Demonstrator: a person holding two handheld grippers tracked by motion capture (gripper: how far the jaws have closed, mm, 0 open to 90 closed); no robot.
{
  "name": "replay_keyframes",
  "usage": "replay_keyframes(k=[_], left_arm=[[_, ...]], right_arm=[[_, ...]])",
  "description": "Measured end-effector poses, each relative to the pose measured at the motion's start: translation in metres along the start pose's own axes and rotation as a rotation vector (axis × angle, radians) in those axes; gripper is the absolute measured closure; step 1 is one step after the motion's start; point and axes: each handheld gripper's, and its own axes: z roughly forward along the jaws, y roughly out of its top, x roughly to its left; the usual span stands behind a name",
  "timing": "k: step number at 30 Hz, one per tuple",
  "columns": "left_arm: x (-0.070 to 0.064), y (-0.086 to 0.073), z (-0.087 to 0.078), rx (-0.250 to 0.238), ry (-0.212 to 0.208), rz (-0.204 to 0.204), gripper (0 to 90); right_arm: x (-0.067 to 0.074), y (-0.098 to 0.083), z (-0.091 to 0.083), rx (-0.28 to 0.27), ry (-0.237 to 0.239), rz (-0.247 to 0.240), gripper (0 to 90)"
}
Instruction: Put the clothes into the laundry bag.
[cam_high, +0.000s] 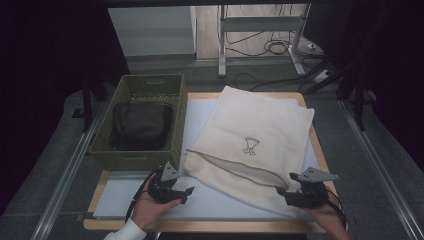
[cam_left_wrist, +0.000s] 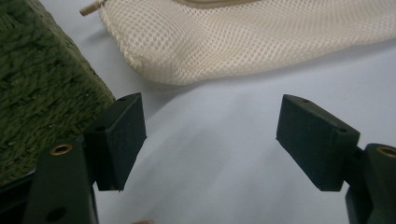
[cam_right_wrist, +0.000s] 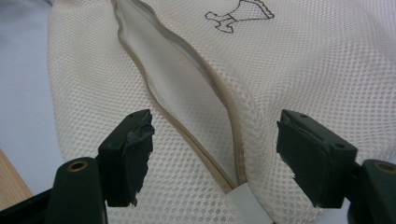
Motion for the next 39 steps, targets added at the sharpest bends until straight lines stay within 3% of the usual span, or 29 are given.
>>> replay_keyframes(k=[2,9,13,18,21,27,39], left_arm=[[0.000,0.003,-0.001,-0.004,-0.006,0.013,24.4],[0.008,0.007,-0.003,-0.018,-0.016,0.023,24.8],[0.009,0.002,-0.005,-0.017,-0.031,0.015,25.3],[0.006,0.002,-0.006,-0.015,-0.037,0.030,26.1],[0.006,0.003,-0.006,-0.018,-0.042,0.023,26.1],[0.009,0.001,-0.002,0.006,-0.043,0.025,26.1],[0.009,0.001,-0.003,0.012,-0.044,0.029,25.8]], right_arm=[[-0.001,0.000,0.001,0.001,0.017,0.012,29.1],[-0.003,-0.005,-0.004,0.011,0.006,0.018,32.9],[-0.005,-0.003,-0.002,0.022,0.003,0.019,33.8],[-0.003,-0.003,-0.005,0.015,-0.023,0.020,31.1],[-0.004,-0.002,-0.004,0.015,-0.013,0.025,30.1],[-0.006,-0.002,0.005,0.061,0.000,0.000,29.2],[0.000,0.003,0.004,0.082,-0.001,-0.016,31.0]])
